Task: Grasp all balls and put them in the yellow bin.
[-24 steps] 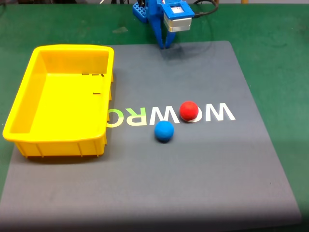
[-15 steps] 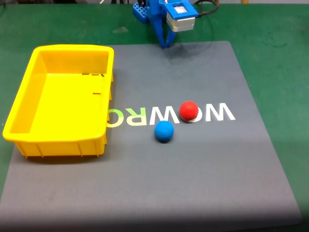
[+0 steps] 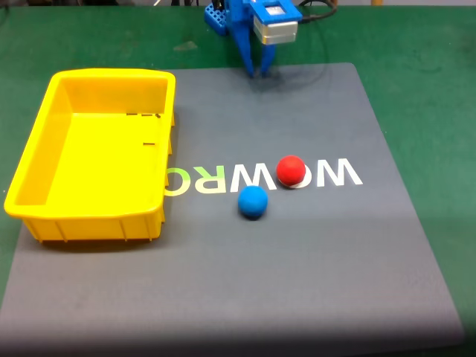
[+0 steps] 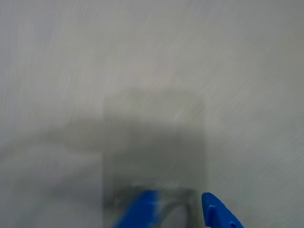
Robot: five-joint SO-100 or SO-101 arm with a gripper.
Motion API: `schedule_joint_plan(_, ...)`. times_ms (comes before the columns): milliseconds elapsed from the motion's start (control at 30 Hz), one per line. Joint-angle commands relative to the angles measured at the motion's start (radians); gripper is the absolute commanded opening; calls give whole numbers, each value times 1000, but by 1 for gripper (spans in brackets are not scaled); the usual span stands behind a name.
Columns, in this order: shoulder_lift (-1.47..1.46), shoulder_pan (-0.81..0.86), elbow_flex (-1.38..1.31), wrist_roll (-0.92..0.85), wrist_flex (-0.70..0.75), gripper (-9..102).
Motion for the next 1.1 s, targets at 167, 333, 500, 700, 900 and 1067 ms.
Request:
schedule_joint_plan(167,0,80,-77,-92,-222,32)
schedule_joint_plan(333,-236,40,-278,-60,-296,34)
schedule_joint_plan(500,-630,41,-569,-46,-373,34)
schedule_joint_plan(700,-1015,46,-865,-55,-411,33)
schedule_joint_plan(900,-1322,35,-1111,-26,-433,33)
schedule_joint_plan(1067,-1489,37,-1216,-20,-465,33)
